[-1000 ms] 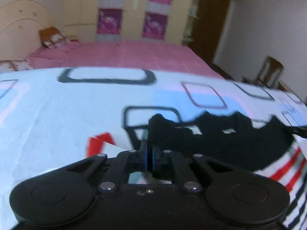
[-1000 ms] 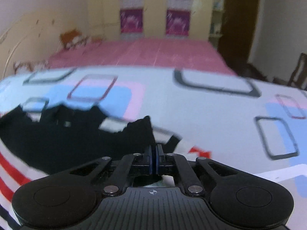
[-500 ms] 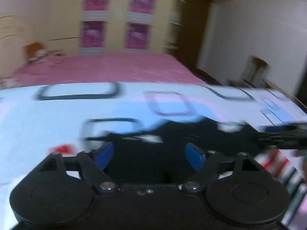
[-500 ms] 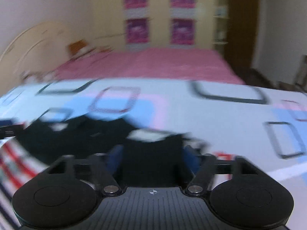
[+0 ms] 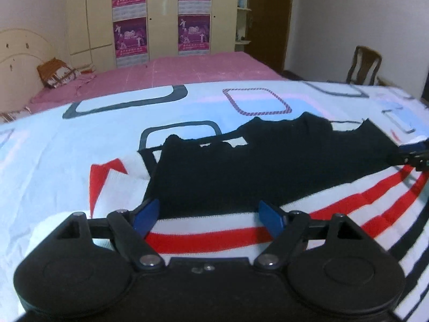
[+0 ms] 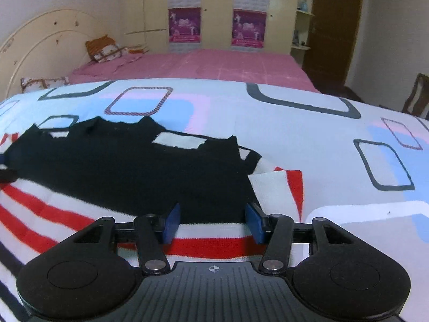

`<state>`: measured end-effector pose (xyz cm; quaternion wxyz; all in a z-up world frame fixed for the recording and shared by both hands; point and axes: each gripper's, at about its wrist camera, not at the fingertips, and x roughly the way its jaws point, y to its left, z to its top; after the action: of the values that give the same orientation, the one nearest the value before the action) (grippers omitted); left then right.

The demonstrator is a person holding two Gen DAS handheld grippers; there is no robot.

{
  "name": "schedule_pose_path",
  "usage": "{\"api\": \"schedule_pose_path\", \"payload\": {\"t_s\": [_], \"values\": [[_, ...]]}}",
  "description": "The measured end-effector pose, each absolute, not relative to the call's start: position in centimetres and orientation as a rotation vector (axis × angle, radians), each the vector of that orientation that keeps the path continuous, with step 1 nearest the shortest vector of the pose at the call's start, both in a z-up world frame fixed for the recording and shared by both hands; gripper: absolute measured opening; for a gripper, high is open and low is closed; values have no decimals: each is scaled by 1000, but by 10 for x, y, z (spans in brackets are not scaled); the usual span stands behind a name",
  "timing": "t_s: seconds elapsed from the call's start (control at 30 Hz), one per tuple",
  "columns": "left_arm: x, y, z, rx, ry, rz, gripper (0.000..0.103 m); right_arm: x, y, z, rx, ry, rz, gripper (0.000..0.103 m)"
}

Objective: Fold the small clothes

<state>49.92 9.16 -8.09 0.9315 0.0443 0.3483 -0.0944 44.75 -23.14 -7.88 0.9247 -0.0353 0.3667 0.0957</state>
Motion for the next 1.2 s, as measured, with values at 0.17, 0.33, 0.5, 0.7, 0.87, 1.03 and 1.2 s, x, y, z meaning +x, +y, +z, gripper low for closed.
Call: {"api": "schedule_pose_path", "payload": {"t_s": [0.17, 0.33, 0.5, 0.7, 0.87, 1.03, 1.2], "values": [[473, 55, -57, 52, 635, -277, 84, 424, -199, -52, -95, 671, 269, 53], [463, 9, -78, 94, 727, -360, 82, 412, -154, -68, -147, 739, 410, 52], [451, 17, -83, 102, 730, -346, 84, 411, -158, -73, -148, 783, 397, 53], [421, 76, -81, 123, 746, -208, 86, 372, -234, -61, -99, 830, 267, 53], [405, 81, -80, 126, 742, -136, 81, 349, -250, -58, -69, 831, 218, 52], [379, 41, -62, 83, 660, -237, 84, 331, -207, -35, -19, 765, 339, 52], [371, 15, -84, 104, 746, -272, 83, 314, -159, -57, -96, 866, 435, 33]]}}
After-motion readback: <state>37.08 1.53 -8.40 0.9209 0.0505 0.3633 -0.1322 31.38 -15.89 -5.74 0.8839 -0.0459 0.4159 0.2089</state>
